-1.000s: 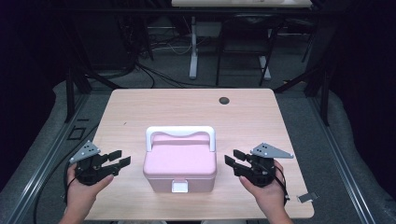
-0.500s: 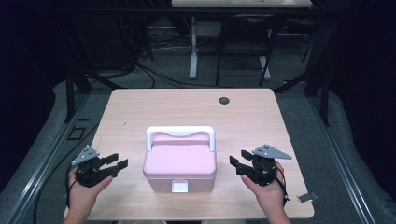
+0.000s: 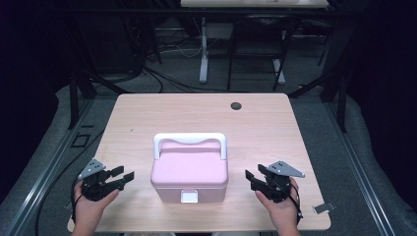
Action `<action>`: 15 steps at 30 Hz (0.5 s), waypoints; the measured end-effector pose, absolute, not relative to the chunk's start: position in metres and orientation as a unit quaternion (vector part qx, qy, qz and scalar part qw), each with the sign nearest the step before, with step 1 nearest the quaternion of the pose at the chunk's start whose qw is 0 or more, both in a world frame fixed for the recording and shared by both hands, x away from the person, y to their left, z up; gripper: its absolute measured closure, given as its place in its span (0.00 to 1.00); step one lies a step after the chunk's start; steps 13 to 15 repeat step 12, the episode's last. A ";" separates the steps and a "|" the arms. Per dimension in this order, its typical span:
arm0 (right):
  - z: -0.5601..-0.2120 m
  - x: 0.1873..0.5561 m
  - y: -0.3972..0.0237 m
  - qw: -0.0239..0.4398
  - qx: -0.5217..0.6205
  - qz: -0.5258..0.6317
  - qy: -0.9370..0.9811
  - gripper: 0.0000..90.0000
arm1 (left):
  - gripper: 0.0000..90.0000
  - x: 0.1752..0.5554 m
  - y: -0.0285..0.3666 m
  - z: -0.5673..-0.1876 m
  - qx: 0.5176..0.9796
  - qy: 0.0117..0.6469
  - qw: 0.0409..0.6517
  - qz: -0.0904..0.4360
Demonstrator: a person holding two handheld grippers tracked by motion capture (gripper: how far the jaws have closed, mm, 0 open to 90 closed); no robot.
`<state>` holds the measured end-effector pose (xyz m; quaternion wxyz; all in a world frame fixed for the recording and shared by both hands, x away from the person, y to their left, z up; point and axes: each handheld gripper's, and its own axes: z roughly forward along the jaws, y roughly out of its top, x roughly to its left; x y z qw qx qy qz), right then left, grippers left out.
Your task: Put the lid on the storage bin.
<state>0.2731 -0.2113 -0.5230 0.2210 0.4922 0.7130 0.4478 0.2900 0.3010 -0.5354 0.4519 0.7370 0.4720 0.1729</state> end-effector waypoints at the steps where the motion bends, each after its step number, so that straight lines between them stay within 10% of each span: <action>1: -0.524 0.273 -0.211 0.222 0.493 0.444 0.714 0.50 | 0.50 0.290 0.302 -0.536 0.739 0.471 0.450 0.172; 15: -0.539 0.270 -0.208 0.235 0.482 0.430 0.726 0.48 | 0.50 0.288 0.303 -0.549 0.749 0.468 0.437 0.167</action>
